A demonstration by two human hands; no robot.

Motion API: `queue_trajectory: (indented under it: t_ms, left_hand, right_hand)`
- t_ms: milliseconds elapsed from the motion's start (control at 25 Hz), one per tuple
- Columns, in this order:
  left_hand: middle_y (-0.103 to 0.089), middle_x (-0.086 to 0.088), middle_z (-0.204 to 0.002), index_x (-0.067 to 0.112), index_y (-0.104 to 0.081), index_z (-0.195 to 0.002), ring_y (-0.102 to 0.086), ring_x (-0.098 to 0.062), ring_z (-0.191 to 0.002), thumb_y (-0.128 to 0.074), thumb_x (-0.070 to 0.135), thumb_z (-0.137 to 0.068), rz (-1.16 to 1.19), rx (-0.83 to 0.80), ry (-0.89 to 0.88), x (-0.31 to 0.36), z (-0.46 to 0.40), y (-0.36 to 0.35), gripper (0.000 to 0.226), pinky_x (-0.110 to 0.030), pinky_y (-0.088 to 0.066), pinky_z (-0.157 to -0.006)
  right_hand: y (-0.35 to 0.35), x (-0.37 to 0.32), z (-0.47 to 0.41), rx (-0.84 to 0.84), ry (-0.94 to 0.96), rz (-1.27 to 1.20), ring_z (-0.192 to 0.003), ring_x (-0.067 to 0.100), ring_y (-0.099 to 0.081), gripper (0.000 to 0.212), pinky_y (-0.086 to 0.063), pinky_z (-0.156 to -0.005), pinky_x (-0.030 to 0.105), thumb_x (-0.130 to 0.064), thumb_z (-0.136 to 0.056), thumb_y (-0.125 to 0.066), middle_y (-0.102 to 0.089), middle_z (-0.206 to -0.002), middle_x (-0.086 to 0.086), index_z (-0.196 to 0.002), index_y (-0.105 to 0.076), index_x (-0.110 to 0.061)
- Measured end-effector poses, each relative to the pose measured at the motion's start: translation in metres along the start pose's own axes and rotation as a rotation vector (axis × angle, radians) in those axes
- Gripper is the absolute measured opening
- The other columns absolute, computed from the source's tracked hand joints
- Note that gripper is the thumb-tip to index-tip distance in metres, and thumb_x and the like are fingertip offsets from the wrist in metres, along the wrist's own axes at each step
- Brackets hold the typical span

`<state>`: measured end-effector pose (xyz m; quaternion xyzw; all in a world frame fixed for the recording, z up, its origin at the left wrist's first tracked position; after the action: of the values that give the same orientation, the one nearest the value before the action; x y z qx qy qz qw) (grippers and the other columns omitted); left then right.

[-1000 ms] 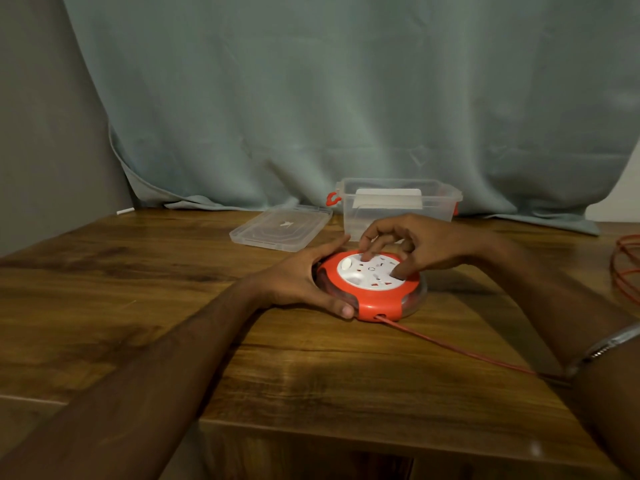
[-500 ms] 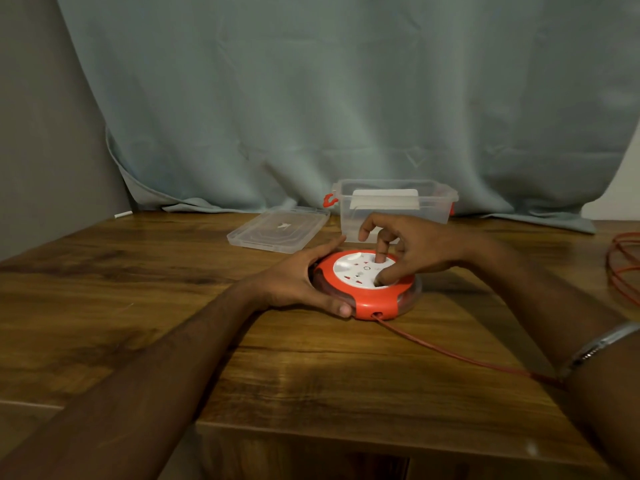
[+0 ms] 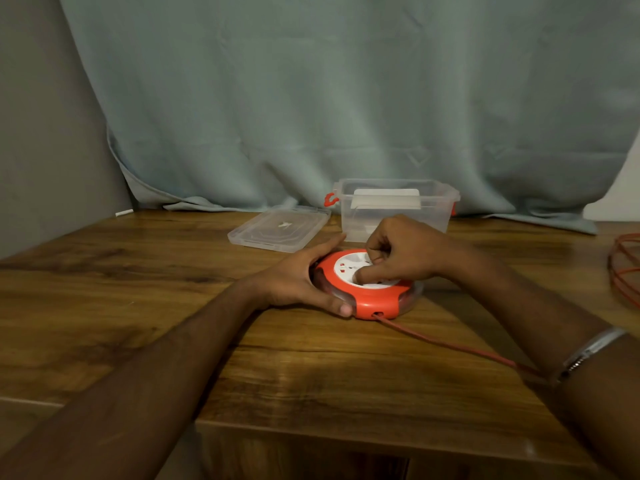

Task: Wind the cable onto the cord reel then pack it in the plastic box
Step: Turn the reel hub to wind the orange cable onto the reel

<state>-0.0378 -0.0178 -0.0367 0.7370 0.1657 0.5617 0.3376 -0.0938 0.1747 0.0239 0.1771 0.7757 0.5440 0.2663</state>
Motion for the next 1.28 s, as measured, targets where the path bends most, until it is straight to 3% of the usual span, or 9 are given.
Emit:
queue_trajectory:
  t_ms: [200,360,480,600,680,840,1000,1160,1280]
  left_hand:
    - [-0.041,0.023,-0.157,0.044,-0.018,-0.164,-0.045,0.009,-0.135,-0.098,0.053,-0.054,0.002,-0.002,-0.002,0.001,0.0,0.0,0.136,-0.021,-0.039,-0.115]
    - [-0.04,0.019,-0.161,0.045,-0.019,-0.163,-0.044,0.001,-0.141,-0.099,0.054,-0.053,-0.001,0.0,0.0,0.001,0.0,0.0,0.136,-0.029,-0.037,-0.12]
    - [-0.037,0.019,-0.162,0.049,-0.018,-0.162,-0.042,0.002,-0.14,-0.098,0.06,-0.051,-0.014,-0.002,0.007,0.0,-0.001,0.0,0.138,-0.022,-0.037,-0.115]
    - [-0.036,0.018,-0.163,0.051,-0.016,-0.161,-0.042,0.0,-0.141,-0.097,0.062,-0.051,-0.015,-0.006,0.017,-0.001,-0.001,0.0,0.137,-0.021,-0.039,-0.112]
    - [-0.035,0.018,-0.163,0.053,-0.015,-0.161,-0.042,-0.001,-0.14,-0.097,0.061,-0.052,-0.015,-0.009,0.023,-0.001,-0.001,0.0,0.136,-0.02,-0.038,-0.11]
    - [-0.034,0.019,-0.164,0.051,-0.015,-0.161,-0.039,-0.003,-0.143,-0.096,0.061,-0.052,-0.03,0.001,0.017,0.0,-0.001,0.0,0.136,-0.019,-0.035,-0.112]
    - [-0.034,0.018,-0.164,0.046,-0.016,-0.163,-0.038,-0.004,-0.145,-0.096,0.058,-0.054,-0.034,0.009,0.004,0.001,-0.001,0.0,0.136,-0.027,-0.034,-0.12]
    - [-0.039,0.022,-0.16,0.046,-0.017,-0.163,-0.041,0.003,-0.142,-0.097,0.058,-0.053,-0.029,0.011,0.004,0.001,0.0,0.001,0.137,-0.023,-0.035,-0.118]
    - [-0.039,0.021,-0.161,0.046,-0.017,-0.163,-0.042,0.003,-0.141,-0.098,0.057,-0.053,-0.029,0.01,0.001,0.001,0.0,0.0,0.137,-0.026,-0.036,-0.119]
  right_hand:
    - [-0.006,-0.007,-0.003,0.062,0.061,0.042,-0.044,0.011,-0.048,0.048,-0.041,-0.052,0.034,-0.045,-0.081,-0.075,-0.056,-0.047,0.004,-0.049,-0.055,-0.015]
    - [0.008,-0.002,0.001,0.03,0.071,-0.08,-0.067,-0.003,-0.061,0.014,-0.043,-0.061,0.022,-0.023,-0.074,-0.078,-0.069,-0.074,-0.011,-0.072,-0.065,-0.027]
    - [0.011,0.006,0.005,-0.115,0.047,-0.156,-0.072,-0.026,-0.057,0.037,-0.045,-0.055,0.009,-0.002,-0.073,-0.077,-0.07,-0.111,-0.01,-0.102,-0.069,-0.021]
    - [0.01,0.015,0.004,-0.158,0.011,-0.2,-0.073,-0.023,-0.06,0.044,-0.046,-0.054,0.008,0.004,-0.076,-0.078,-0.069,-0.121,-0.002,-0.113,-0.065,-0.016]
    - [0.011,0.019,0.002,-0.169,-0.015,-0.21,-0.085,-0.016,-0.064,0.047,-0.048,-0.057,0.01,0.0,-0.077,-0.081,-0.072,-0.121,-0.004,-0.115,-0.061,-0.02]
    - [0.011,0.023,0.002,-0.174,-0.037,-0.219,-0.073,-0.018,-0.063,0.05,-0.045,-0.054,0.007,-0.013,-0.076,-0.089,-0.075,-0.111,-0.005,-0.111,-0.055,-0.024]
    - [0.009,0.017,0.005,-0.14,-0.034,-0.167,-0.097,0.006,-0.067,0.045,-0.047,-0.065,0.019,-0.031,-0.074,-0.091,-0.074,-0.1,-0.007,-0.104,-0.057,-0.029]
    - [0.01,0.008,0.004,-0.092,-0.016,-0.133,-0.086,0.017,-0.07,0.039,-0.052,-0.065,0.035,-0.033,-0.071,-0.092,-0.074,-0.086,-0.003,-0.09,-0.058,-0.025]
    - [0.008,0.002,0.004,-0.066,-0.009,-0.062,-0.063,0.012,-0.059,0.039,-0.046,-0.058,0.04,-0.042,-0.071,-0.09,-0.062,-0.065,-0.008,-0.074,-0.055,-0.023]
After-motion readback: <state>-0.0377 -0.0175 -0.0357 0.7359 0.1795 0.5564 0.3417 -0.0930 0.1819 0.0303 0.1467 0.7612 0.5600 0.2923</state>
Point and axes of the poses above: each hand's wrist, its own z-axis away from the middle knuckle, its own y-axis out of the back of the hand, x = y × z, the point moved 4 cm from there along -z, towards the middle knuckle
